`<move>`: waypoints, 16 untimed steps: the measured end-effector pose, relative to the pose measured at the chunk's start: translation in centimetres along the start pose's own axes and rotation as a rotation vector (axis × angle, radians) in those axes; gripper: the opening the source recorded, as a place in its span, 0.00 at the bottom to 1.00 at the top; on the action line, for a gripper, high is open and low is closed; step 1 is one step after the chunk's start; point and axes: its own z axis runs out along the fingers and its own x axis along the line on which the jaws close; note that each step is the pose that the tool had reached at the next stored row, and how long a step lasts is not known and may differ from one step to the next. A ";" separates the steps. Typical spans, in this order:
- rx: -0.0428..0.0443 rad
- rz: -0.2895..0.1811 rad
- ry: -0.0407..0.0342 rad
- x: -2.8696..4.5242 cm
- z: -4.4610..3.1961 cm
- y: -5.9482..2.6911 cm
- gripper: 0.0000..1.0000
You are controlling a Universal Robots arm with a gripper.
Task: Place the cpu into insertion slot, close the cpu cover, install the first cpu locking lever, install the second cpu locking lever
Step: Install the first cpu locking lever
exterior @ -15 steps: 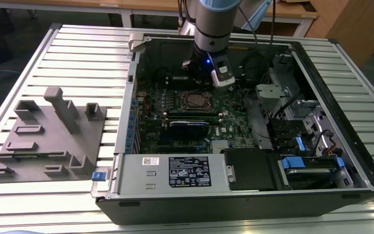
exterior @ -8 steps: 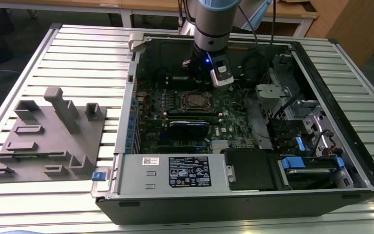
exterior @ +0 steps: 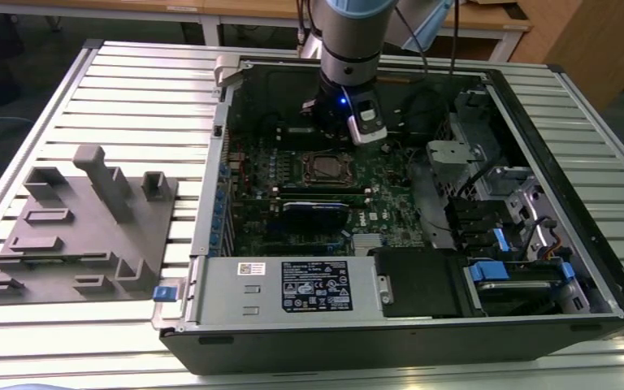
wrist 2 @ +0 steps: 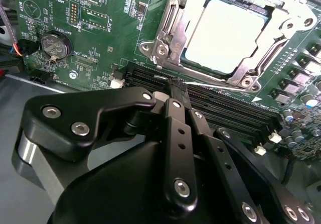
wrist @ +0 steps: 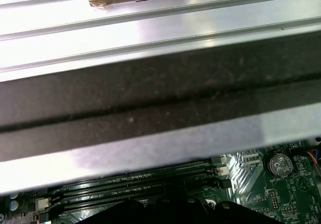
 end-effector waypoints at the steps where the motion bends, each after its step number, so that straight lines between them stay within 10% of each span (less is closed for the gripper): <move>1: -0.0004 0.001 -0.0021 0.01 0.01 0.00 0.11; 16: 0.0012 0.090 -0.0238 0.65 0.17 -0.09 0.11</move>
